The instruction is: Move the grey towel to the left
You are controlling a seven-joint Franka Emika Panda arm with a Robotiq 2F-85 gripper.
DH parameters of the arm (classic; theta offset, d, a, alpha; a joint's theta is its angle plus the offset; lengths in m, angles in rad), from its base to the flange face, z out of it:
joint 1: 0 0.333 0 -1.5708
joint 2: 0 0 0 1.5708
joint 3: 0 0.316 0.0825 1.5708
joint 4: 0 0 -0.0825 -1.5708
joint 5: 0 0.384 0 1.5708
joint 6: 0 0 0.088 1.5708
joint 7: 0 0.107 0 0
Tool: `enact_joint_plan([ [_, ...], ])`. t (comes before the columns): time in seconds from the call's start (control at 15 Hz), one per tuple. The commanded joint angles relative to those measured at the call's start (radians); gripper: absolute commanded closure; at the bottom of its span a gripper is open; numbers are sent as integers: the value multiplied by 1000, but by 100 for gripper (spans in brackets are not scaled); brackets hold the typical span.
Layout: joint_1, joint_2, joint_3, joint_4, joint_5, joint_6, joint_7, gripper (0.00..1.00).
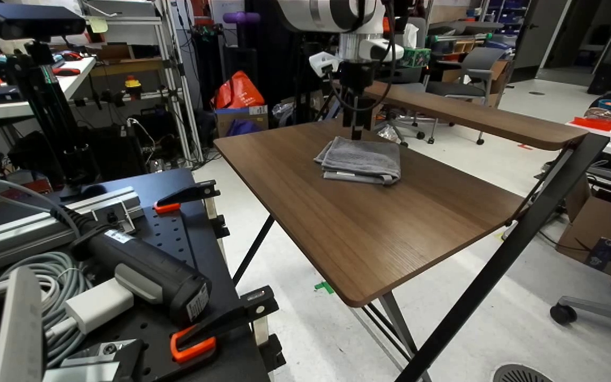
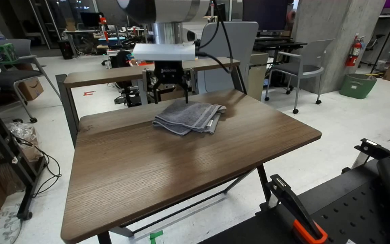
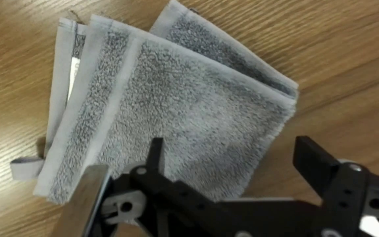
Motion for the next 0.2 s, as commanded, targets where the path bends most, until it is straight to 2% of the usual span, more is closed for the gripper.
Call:
enact_joint_plan([
  [0.0,-16,-208,53,-197,8,46,-117,0],
  [0.07,-2,-84,18,-47,0,0,-53,0],
  [0.13,-2,-130,29,-84,1,0,-74,0],
])
